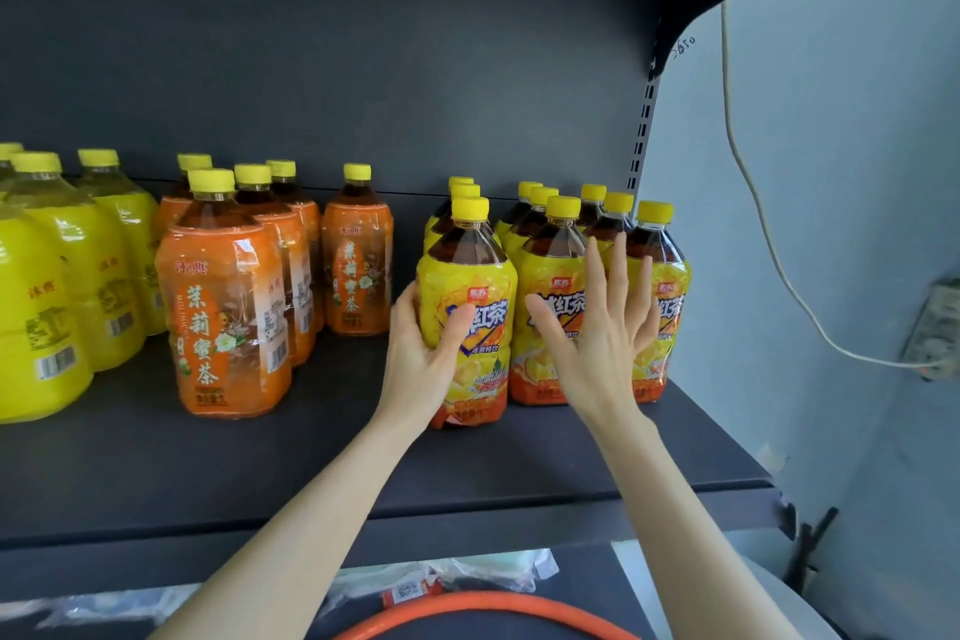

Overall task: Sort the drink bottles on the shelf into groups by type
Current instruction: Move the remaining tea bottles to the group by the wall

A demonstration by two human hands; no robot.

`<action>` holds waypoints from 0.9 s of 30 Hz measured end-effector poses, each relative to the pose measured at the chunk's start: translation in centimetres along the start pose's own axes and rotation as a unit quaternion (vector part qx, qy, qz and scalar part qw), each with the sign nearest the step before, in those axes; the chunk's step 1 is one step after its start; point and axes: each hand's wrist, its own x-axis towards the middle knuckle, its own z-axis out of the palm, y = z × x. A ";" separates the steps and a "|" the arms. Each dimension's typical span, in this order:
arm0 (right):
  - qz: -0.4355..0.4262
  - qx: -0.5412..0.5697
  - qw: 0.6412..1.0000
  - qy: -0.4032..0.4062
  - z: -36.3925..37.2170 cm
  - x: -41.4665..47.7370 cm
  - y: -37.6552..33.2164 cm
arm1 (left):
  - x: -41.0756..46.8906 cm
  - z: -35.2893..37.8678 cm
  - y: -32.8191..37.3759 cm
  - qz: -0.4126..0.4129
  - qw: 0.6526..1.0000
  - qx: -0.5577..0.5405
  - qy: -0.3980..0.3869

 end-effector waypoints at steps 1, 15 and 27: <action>-0.009 -0.021 1.000 -0.003 0.2 0.2 0.4 | 0.3 0.0 -0.4 -0.004 1.000 0.019 0.010; -0.055 -0.102 0.993 0.028 2.0 0.3 2.3 | 2.0 1.0 -2.2 0.001 1.000 -0.029 -0.007; -0.059 -0.124 0.990 0.042 2.5 0.3 2.6 | 2.2 1.2 -2.5 0.001 1.000 -0.014 0.009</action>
